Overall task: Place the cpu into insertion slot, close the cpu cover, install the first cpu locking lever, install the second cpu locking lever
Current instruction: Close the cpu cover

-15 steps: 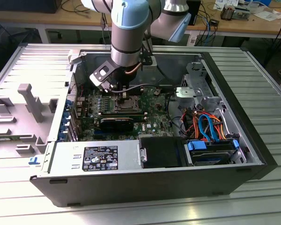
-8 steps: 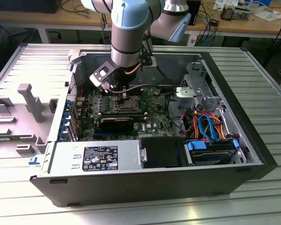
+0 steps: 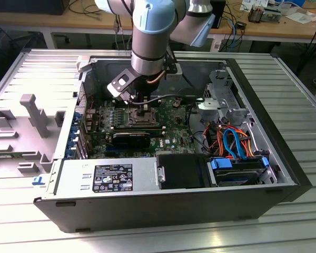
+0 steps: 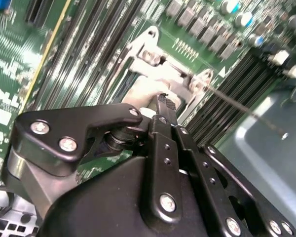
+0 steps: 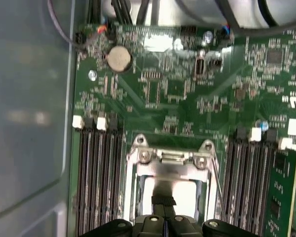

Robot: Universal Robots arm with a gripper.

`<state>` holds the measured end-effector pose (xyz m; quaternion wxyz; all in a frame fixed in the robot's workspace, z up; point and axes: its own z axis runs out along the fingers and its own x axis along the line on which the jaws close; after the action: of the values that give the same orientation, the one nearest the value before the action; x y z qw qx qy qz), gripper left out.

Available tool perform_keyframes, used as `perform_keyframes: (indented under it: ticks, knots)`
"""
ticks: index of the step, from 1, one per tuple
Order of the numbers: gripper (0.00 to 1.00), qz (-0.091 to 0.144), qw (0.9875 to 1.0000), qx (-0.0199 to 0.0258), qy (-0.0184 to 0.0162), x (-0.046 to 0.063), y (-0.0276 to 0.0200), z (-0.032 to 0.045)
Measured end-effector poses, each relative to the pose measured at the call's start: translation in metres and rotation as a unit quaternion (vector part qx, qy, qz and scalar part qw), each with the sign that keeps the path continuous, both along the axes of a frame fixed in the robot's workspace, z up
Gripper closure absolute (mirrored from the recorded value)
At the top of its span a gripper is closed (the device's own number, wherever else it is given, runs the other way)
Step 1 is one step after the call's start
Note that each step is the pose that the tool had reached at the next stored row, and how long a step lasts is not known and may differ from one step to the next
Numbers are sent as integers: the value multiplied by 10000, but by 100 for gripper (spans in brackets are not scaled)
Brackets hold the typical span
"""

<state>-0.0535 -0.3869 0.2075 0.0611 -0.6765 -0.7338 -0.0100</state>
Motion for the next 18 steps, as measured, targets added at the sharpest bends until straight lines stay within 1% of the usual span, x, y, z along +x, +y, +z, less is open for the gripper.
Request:
perform_keyframes:
  ticks: [3,5,8,9,14,15,18]
  knots:
    - [89,0,10000,17,2,81,0,15]
    - [89,1,10000,22,2,99,0,30]
    - [89,7,10000,23,2,105,1,98]
    - [89,10,10000,23,2,106,1,133]
    - [89,12,10000,26,2,106,0,237]
    - [89,14,10000,27,2,106,1,250]
    - [89,14,10000,27,2,106,1,253]
